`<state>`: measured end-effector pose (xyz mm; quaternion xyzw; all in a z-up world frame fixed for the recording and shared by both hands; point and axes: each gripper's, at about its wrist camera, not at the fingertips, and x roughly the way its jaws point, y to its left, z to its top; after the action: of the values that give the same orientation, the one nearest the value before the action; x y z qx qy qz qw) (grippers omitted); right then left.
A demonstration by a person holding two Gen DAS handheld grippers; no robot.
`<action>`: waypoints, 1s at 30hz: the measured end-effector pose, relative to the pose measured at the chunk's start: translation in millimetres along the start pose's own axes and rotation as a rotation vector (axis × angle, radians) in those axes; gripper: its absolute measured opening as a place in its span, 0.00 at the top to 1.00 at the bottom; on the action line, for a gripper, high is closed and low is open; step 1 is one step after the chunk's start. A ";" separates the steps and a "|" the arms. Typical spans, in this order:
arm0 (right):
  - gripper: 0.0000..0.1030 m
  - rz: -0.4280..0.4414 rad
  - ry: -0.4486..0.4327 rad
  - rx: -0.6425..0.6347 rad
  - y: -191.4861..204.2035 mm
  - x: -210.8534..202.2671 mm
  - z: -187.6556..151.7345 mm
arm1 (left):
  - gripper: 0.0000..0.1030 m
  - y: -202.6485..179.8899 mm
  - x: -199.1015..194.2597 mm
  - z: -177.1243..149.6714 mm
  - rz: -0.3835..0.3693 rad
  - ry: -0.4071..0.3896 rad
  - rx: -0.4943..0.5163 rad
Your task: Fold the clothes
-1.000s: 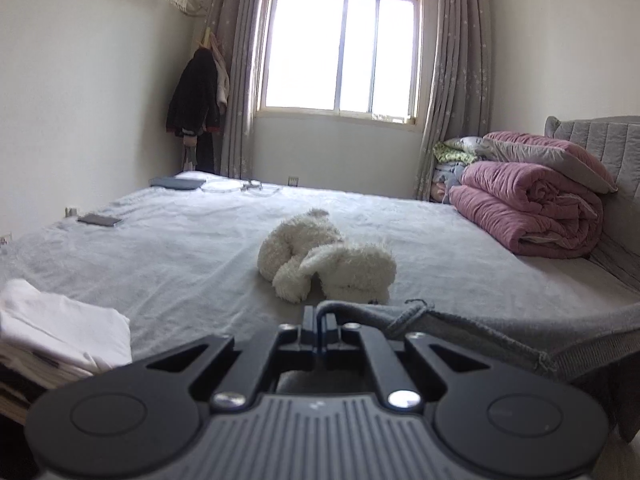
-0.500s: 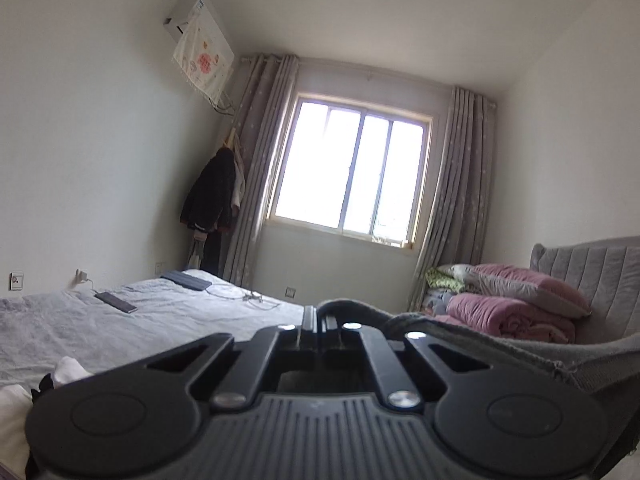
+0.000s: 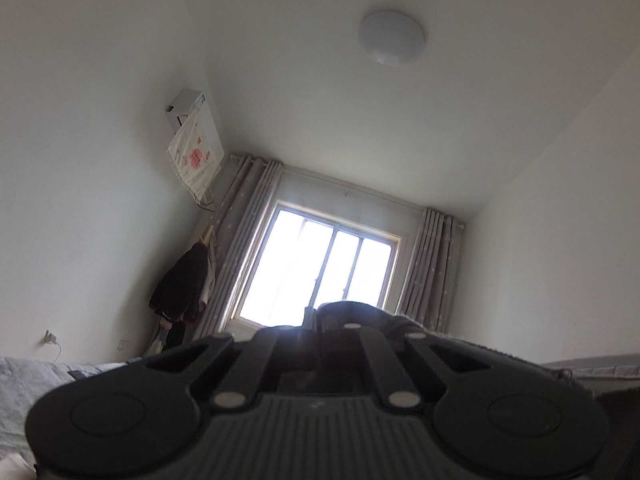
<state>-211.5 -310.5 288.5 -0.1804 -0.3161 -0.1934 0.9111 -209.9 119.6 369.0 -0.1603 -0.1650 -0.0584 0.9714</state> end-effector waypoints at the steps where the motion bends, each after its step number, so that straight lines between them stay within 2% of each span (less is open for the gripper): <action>1: 1.00 0.005 0.019 -0.013 4.4 6.4 -7.9 | 0.99 -2.2 2.2 0.6 0.003 -0.004 0.014; 3: 1.00 0.014 0.060 -0.042 13.8 19.6 -24.6 | 0.99 -4.6 19.6 -16.9 0.019 0.045 0.048; 7: 1.00 0.105 0.257 -0.073 45.1 51.3 -101.5 | 0.98 1.1 66.1 -75.1 0.070 0.211 0.117; 9: 1.00 0.160 0.391 -0.072 65.9 67.8 -153.5 | 0.98 13.9 101.0 -128.0 0.108 0.343 0.154; 12: 1.00 0.238 0.603 -0.084 98.7 92.8 -238.2 | 0.98 38.1 155.2 -214.3 0.154 0.570 0.148; 15: 1.00 0.311 0.773 -0.116 126.4 110.4 -311.2 | 0.98 49.2 190.7 -284.9 0.189 0.706 0.181; 16: 1.00 0.327 0.809 -0.131 137.3 113.4 -326.5 | 0.98 52.7 201.0 -307.4 0.198 0.746 0.194; 18: 1.00 0.364 0.864 -0.153 146.4 115.5 -347.5 | 0.98 57.9 212.3 -335.4 0.213 0.818 0.188; 20: 1.00 0.371 0.893 -0.175 147.1 120.9 -354.9 | 0.98 60.3 219.4 -351.3 0.213 0.853 0.204; 22: 1.00 0.367 0.905 -0.173 144.0 128.1 -352.2 | 0.98 57.2 227.7 -352.1 0.211 0.857 0.235; 25: 1.00 0.353 0.924 -0.150 138.9 136.0 -351.2 | 0.98 59.6 241.4 -349.6 0.207 0.872 0.225; 28: 1.00 0.337 0.938 -0.157 135.7 117.8 -323.8 | 0.98 57.9 261.4 -358.2 0.213 0.912 0.233; 30: 1.00 0.323 0.946 -0.176 138.9 116.8 -325.6 | 0.98 52.0 271.3 -367.8 0.208 0.924 0.254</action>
<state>102.8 -365.7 95.9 -0.1958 0.1806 -0.1366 0.9541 164.5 30.5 117.1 -0.0134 0.2942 -0.0057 0.9556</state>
